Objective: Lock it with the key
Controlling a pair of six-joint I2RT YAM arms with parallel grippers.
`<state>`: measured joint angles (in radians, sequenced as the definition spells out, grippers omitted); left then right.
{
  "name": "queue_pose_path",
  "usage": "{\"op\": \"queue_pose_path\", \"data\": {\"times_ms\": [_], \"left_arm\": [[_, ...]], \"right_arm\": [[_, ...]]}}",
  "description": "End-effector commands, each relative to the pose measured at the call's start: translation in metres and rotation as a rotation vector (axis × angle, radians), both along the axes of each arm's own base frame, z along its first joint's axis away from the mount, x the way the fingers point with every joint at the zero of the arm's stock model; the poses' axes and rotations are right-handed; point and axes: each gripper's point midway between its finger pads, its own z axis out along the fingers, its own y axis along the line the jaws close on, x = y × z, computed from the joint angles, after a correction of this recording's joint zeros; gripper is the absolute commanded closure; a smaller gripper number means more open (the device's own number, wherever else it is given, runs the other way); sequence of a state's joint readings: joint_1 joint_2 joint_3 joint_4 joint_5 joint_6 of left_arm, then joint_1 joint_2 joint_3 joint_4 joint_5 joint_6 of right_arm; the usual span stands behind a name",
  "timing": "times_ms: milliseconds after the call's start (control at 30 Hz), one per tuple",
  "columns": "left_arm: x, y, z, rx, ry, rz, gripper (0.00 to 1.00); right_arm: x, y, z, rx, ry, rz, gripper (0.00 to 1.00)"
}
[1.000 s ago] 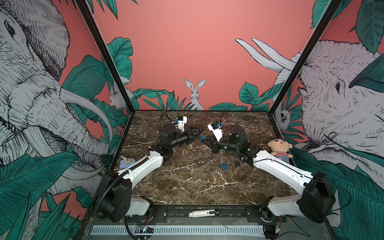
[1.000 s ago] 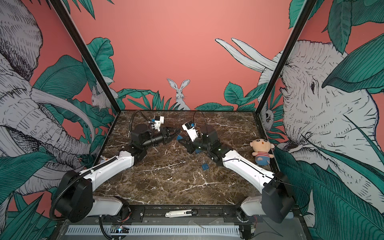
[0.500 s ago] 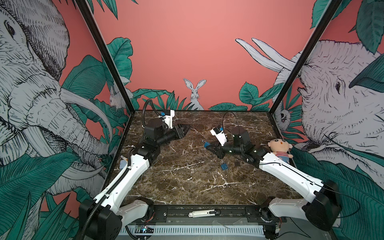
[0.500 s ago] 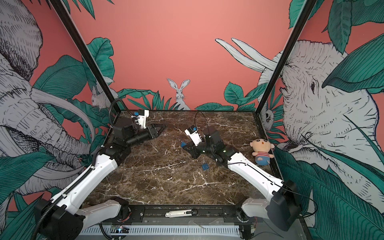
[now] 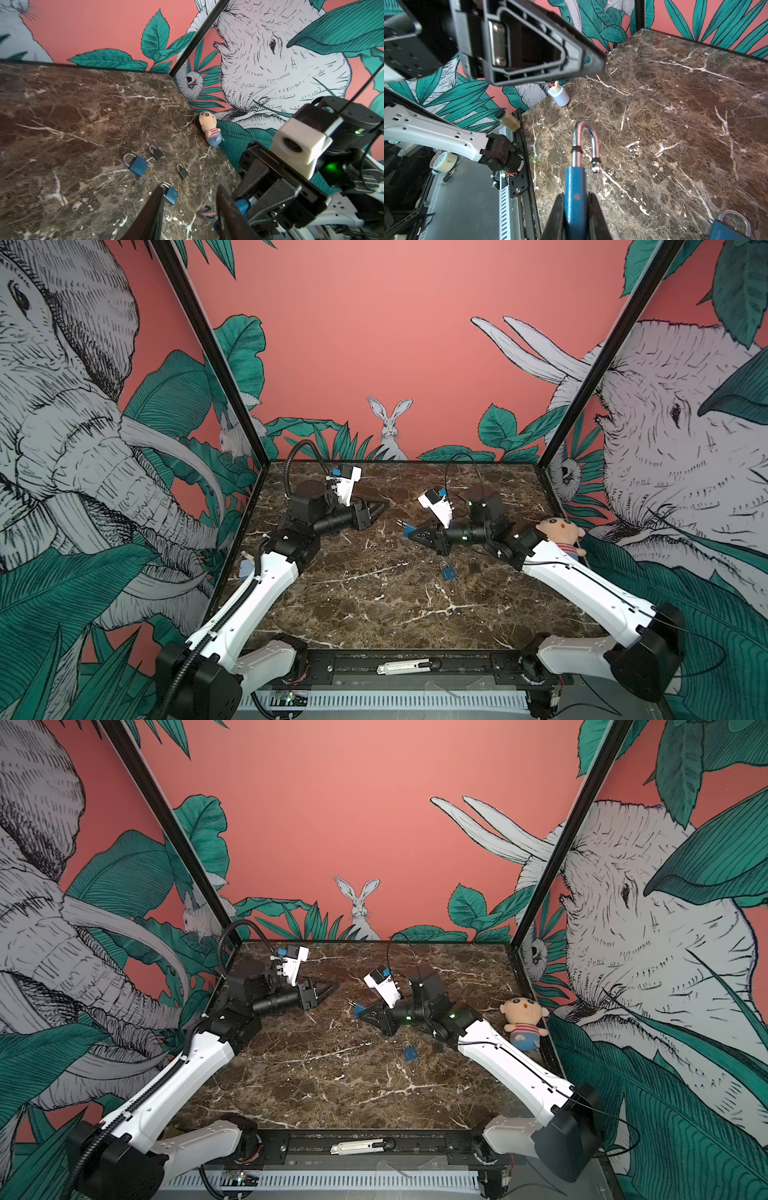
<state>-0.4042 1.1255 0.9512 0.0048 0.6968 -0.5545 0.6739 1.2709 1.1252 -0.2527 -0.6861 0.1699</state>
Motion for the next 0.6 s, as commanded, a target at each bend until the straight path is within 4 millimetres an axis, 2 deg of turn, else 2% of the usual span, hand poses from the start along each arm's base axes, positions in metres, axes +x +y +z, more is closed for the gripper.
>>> {"op": "queue_pose_path", "data": {"times_ms": [0, 433, 567], "left_arm": [[-0.011, -0.009, 0.014, -0.071, -0.033, -0.084, 0.54], [-0.029, -0.011, 0.008, -0.095, -0.006, -0.164, 0.55], [-0.034, -0.011, 0.002, -0.087, 0.01, -0.18, 0.57]], "right_arm": [[-0.003, 0.007, 0.024, 0.068, -0.022, 0.05, 1.0], [0.003, 0.019, 0.022, 0.083, 0.041, 0.082, 1.0], [0.002, 0.022, 0.028, 0.1, 0.044, 0.1, 1.0]]}}
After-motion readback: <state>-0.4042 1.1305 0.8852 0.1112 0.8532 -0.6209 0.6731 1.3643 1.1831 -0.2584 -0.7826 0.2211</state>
